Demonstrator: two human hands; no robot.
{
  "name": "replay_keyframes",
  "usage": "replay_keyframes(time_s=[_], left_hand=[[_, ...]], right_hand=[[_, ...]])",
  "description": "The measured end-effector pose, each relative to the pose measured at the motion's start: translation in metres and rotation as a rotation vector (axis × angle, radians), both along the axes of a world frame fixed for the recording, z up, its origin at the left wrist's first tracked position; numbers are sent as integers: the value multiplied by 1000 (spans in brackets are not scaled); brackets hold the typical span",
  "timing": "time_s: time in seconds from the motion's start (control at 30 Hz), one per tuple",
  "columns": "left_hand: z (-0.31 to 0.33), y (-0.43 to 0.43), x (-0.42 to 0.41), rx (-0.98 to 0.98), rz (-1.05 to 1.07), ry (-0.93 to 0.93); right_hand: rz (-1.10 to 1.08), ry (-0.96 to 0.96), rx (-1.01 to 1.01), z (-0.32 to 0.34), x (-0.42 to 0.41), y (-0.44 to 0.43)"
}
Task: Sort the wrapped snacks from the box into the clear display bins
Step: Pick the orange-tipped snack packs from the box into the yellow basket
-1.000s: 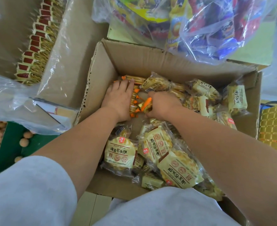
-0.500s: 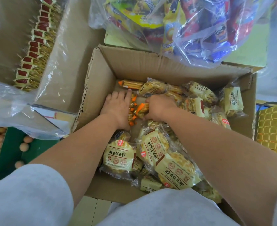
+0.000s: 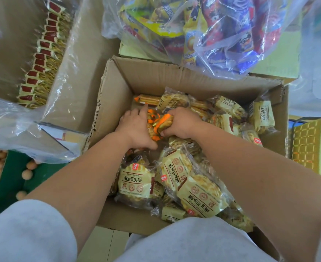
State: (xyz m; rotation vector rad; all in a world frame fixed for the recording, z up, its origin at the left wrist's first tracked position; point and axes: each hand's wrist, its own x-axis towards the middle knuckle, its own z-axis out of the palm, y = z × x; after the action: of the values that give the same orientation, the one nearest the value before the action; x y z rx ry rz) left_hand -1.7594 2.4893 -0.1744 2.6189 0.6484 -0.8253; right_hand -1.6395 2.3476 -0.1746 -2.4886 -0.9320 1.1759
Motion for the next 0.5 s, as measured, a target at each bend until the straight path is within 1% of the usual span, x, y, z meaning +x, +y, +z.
replay_keyframes(time_s=[0.17, 0.3, 0.33, 0.37, 0.47, 0.5], left_hand=[[25, -4, -4, -148, 226, -99], [49, -9, -12, -334, 436, -260], [57, -11, -15, -413, 490, -311], [64, -12, -18, -504, 543, -367], [91, -21, -31, -768, 667, -515], [99, -24, -36, -866, 695, -544]], right_hand=[[-112, 10, 240, 16, -2, -4], [-169, -27, 365, 42, -9, -10], [-220, 11, 420, 50, -12, -13], [-300, 89, 483, 59, -16, -16], [-557, 424, 636, 89, -33, -28], [-597, 484, 666, 99, -39, -33]])
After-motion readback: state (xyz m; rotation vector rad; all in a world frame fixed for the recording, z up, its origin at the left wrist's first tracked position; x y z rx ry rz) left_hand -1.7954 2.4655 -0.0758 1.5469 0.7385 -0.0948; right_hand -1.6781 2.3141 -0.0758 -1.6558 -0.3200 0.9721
